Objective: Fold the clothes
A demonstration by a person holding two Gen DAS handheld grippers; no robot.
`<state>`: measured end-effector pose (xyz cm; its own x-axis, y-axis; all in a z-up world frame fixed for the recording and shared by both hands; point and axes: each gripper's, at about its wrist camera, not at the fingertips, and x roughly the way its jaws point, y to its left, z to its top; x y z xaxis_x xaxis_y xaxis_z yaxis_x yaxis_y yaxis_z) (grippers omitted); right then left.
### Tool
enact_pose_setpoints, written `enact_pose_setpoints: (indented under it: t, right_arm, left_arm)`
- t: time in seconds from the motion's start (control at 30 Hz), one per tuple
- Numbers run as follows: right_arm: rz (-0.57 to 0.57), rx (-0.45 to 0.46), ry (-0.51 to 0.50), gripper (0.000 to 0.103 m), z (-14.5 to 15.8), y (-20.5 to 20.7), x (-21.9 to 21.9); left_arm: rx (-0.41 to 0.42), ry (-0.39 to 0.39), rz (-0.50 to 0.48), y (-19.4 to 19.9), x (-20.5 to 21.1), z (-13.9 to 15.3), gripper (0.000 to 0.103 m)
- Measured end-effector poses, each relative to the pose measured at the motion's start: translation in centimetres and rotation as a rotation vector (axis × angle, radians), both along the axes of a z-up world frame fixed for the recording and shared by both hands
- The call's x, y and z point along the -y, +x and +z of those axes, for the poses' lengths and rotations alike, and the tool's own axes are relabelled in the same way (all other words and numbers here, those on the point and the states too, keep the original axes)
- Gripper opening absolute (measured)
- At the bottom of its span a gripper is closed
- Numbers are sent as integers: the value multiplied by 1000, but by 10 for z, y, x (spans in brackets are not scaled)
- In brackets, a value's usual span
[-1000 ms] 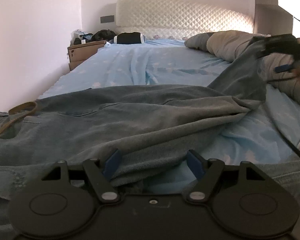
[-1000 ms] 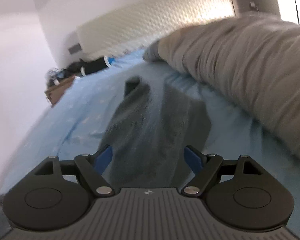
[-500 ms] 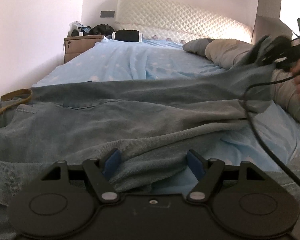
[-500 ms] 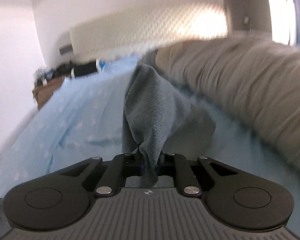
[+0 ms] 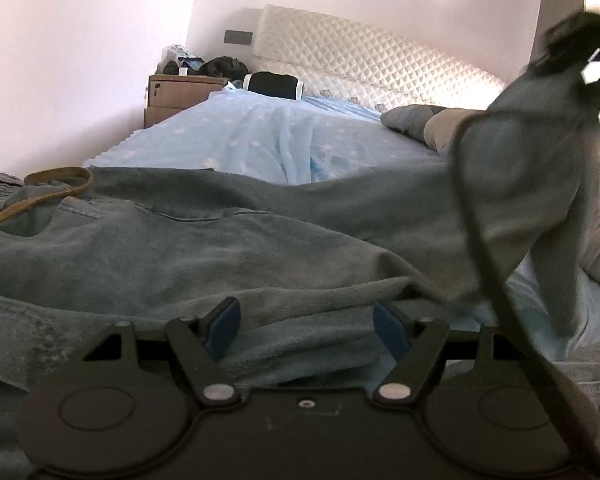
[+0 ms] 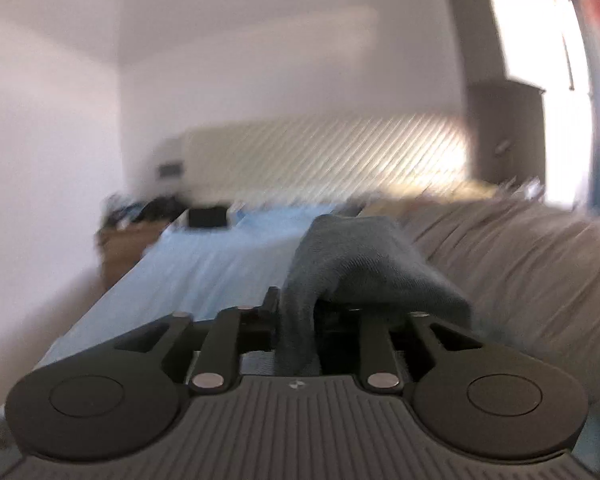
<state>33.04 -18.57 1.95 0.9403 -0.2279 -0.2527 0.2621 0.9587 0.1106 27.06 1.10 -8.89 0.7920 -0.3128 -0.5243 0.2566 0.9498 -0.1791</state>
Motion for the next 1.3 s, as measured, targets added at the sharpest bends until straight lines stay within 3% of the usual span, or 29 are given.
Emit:
enact_pose_setpoints:
  t: [0.07,0.1,0.13,0.2,0.27,0.4,0.53,0.6,0.67,0.87,0.93,0.97,1.0,1.07,1.3]
  right_arm:
    - [100,-91,73,49,-28,20,19]
    - [112,-126,101,49,-38,21,29]
    - [117,-126,128,50,-43,16,39]
    - [138,-74,165,65,-47,-3,54]
    - [143,-29,179,66,-47,-25,63]
    - [-6,4,276,73,-62,-74,74]
    - [-103,-171,475,72,-97,-94,92]
    - [-132,-214,627,72,-111,-101,102]
    - [-125,-240,704,72,-121,-104,101]
    - [-78,-314,720,70,-127,-83,89]
    - [-50,-302,717,46,-125,-74,88]
    - [-41,-305,678,16,-123,-72,86]
    - [-32,-309,638,11,-120,-70,83]
    - [-33,-300,552,6,-116,-71,80]
    - [-153,-284,149,5,-79,-79,100]
  left_arm:
    - [-4,3,-1,0,1,0,71]
    - [-6,3,-3,0,1,-1,71]
    - [-10,0,-3,1,1,-1,71]
    - [-16,-6,2,2,1,-2,71]
    - [-17,-3,5,1,2,-2,71]
    - [-12,1,6,0,0,-5,71]
    - [-9,-3,7,-2,-2,-6,71]
    - [-8,3,7,-1,-2,-6,71]
    - [-9,6,7,1,-2,-6,71]
    - [-8,13,8,3,-3,-7,71]
    - [-9,12,8,3,-4,-8,71]
    - [-8,10,7,3,-4,-8,71]
    - [-9,8,7,4,-5,-8,71]
    - [-9,-2,5,5,-7,-9,71]
    - [-15,-35,-1,6,-13,-9,71]
